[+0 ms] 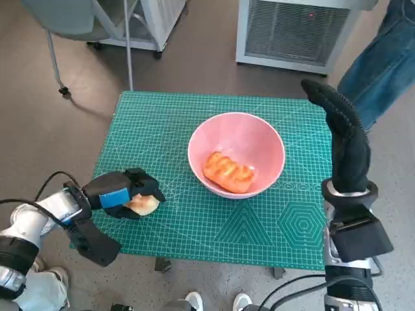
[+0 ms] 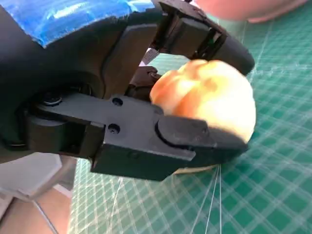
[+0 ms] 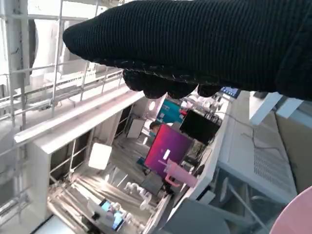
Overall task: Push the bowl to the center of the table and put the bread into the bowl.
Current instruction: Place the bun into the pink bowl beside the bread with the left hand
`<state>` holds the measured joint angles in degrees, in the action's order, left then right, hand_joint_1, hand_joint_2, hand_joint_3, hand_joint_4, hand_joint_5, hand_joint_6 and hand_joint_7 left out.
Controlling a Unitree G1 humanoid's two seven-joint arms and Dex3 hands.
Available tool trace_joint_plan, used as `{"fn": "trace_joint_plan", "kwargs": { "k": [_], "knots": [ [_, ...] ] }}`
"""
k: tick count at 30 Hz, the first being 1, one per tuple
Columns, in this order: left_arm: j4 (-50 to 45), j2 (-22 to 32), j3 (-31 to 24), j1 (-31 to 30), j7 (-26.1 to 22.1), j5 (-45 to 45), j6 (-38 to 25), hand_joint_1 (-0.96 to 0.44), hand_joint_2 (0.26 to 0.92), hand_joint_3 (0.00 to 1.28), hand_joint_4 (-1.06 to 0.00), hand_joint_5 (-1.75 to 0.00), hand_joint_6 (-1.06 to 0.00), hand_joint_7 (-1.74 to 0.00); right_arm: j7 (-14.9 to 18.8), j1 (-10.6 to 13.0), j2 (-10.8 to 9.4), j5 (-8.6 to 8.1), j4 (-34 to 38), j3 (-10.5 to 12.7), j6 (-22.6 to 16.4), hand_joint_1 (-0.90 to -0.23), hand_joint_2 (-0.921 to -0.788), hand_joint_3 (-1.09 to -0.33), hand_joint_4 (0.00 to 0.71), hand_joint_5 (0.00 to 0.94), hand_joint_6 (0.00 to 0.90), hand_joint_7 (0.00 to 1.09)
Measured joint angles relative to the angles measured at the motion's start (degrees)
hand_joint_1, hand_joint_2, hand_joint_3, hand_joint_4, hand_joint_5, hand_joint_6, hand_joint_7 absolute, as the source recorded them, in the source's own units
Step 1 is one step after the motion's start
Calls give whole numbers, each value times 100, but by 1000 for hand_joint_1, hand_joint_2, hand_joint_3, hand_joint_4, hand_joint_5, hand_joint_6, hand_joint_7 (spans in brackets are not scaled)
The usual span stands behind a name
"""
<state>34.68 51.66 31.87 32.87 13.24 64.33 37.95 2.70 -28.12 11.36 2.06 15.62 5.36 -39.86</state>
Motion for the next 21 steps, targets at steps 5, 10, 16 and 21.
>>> {"fn": "trace_joint_plan", "kwargs": {
  "k": [5,10,16,21],
  "knots": [
    [-472,211,-219,-131,-391,-424,148,1,867,275,-575,-1164,-511,-1451,4,-1,0,-5,36,7,-9,-631,-921,-837,207,2,-1,587],
    [-877,358,-568,-246,-533,-830,313,1,911,138,-626,-1117,-577,-1343,8,-5,0,-5,82,6,-24,-623,-921,-840,207,2,-1,587],
    [-1447,348,-1297,-102,-848,-1758,327,0,919,60,-701,-1072,-639,-1237,29,-33,-4,-5,150,-7,-38,-618,-921,-841,207,2,-1,586],
    [-1821,106,-1854,345,-1121,-2450,20,0,920,53,-684,-1116,-663,-1185,44,-44,-3,-5,196,-5,-86,-617,-921,-842,207,2,-1,587]
  ]
}}
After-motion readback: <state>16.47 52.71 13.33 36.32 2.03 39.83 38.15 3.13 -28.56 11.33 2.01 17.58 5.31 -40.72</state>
